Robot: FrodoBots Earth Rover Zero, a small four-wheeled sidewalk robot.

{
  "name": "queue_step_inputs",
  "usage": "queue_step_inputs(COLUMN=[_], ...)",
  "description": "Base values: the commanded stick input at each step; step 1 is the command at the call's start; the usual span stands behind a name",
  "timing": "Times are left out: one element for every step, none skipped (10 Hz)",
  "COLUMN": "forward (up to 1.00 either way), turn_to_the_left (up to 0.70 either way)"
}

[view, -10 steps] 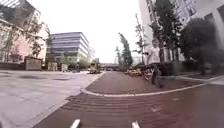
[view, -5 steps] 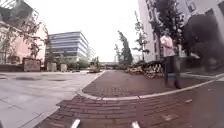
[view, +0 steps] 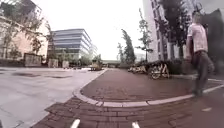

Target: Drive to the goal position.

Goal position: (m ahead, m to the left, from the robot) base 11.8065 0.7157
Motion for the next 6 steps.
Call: queue_step_inputs(forward=[0.7, 0.7, 0.7, 0.7, 0.7, 0.7], turn_to_the_left=[0.0, 0.0, 0.0, 0.0, 0.0, 0.0])
